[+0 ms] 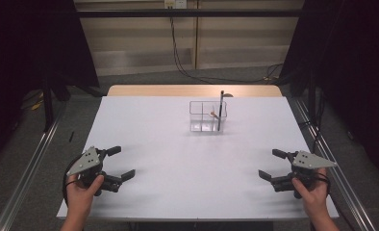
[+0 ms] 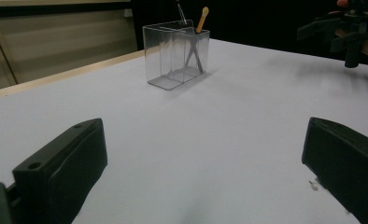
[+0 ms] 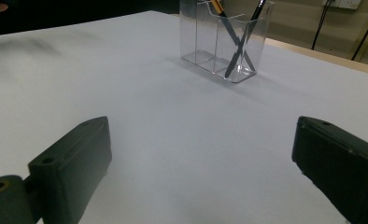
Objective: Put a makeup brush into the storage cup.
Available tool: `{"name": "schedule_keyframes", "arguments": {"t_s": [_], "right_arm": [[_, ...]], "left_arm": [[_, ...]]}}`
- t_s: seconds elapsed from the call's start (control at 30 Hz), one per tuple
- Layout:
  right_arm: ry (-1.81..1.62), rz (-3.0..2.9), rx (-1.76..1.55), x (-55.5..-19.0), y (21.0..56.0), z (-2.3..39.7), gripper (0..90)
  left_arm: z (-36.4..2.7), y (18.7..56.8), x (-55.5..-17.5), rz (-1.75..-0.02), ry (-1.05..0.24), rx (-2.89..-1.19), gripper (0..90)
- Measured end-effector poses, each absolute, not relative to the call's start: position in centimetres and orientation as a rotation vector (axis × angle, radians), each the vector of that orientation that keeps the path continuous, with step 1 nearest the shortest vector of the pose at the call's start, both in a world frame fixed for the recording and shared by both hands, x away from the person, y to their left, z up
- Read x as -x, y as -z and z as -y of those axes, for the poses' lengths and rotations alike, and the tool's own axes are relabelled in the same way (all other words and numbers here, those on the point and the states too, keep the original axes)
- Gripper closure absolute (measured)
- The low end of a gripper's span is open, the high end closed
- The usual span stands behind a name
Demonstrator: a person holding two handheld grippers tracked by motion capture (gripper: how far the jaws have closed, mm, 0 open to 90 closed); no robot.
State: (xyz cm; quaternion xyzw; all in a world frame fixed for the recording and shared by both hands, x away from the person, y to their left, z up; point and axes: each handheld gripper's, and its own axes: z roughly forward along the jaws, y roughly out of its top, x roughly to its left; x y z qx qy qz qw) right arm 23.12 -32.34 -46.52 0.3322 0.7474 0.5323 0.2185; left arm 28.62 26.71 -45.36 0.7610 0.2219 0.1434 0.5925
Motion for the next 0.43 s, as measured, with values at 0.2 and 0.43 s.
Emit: {"name": "schedule_keyframes", "arguments": {"t_s": [0.2, 0.43], "right_arm": [[-1.469, -2.064, -0.923, -23.01, 46.51, 32.50, 4.7], [-1.471, -2.069, -0.920, -23.02, 46.57, 32.54, 4.7]], "left_arm": [[-26.95, 45.20, -28.57, -0.516, -0.342, -1.765, 0.1], [-26.83, 45.26, -28.61, -0.514, -0.339, -1.774, 0.1]]}}
